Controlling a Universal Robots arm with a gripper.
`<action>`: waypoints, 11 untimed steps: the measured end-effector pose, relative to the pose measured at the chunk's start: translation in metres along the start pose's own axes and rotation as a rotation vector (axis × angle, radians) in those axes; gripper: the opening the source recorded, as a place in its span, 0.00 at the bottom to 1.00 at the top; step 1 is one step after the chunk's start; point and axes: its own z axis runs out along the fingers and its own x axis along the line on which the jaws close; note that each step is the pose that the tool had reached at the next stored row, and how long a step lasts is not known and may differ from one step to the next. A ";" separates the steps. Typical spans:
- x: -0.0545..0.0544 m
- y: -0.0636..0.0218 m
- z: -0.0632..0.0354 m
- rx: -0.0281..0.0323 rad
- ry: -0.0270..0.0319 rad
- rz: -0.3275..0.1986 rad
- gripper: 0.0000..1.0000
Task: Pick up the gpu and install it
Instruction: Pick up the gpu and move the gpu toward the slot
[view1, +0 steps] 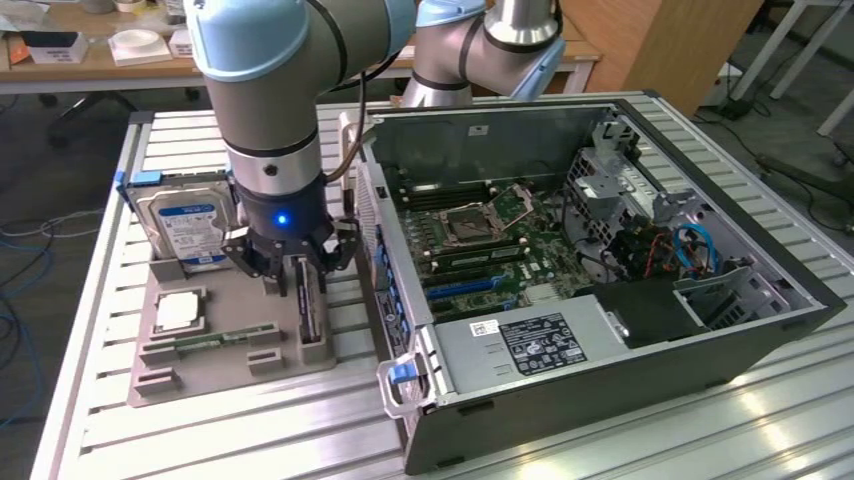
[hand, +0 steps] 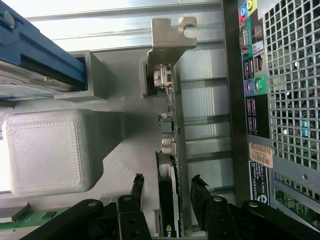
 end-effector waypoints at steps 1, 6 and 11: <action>0.000 0.0000 0.0000 0.0000 -0.0001 0.000 0.50; 0.000 -0.0006 0.0000 -0.0003 0.0002 -0.011 0.50; 0.000 -0.0010 0.0000 -0.0003 0.0002 -0.012 0.49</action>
